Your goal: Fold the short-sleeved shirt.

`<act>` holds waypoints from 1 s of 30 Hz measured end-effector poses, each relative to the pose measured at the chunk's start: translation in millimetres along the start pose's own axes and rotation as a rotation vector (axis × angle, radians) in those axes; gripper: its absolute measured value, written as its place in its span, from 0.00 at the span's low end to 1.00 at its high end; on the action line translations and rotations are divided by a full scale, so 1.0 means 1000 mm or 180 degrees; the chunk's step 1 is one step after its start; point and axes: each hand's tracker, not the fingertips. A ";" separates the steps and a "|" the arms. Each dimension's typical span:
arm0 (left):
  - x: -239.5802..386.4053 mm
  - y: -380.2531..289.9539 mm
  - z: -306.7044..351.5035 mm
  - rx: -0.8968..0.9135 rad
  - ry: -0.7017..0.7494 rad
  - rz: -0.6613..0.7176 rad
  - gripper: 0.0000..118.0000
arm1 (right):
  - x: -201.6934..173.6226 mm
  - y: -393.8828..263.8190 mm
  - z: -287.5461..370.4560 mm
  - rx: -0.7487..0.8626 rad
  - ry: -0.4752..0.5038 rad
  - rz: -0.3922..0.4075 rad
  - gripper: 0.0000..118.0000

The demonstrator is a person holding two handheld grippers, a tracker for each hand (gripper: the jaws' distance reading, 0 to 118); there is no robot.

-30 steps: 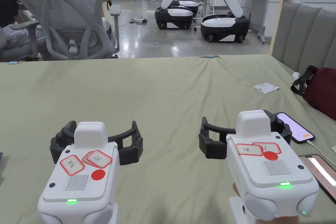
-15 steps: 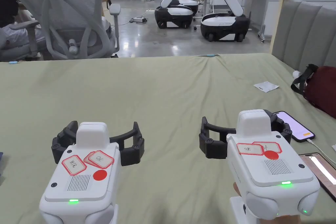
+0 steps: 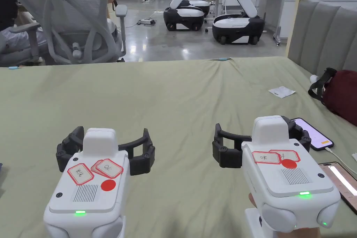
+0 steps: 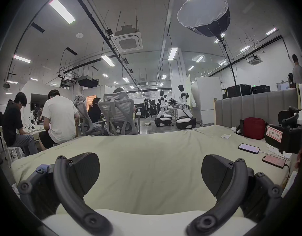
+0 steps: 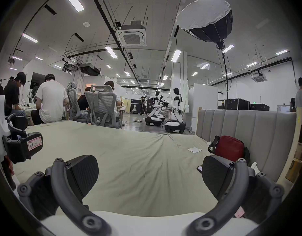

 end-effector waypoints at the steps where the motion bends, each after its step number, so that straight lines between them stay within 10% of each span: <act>1: 0.000 0.000 0.000 0.0001 -0.0001 0.0003 1.00 | 0.000 0.000 0.000 0.0001 0.0005 0.0002 1.00; 10: 0.001 0.001 0.000 -0.0017 -0.0008 -0.0005 1.00 | -0.005 0.012 0.011 -0.0088 -0.0021 0.0067 1.00; 15: 0.003 0.000 -0.002 -0.0037 -0.0006 -0.0035 1.00 | 0.002 0.025 0.019 -0.0031 0.0522 -0.0093 1.00; 22: 0.004 0.001 -0.002 -0.0047 -0.0001 -0.0053 1.00 | -0.005 0.042 0.023 -0.0300 0.0212 -0.0540 1.00; 30: 0.004 0.002 0.000 -0.0039 0.0004 -0.0044 1.00 | -0.016 0.041 0.027 -0.0164 0.0201 -0.0291 1.00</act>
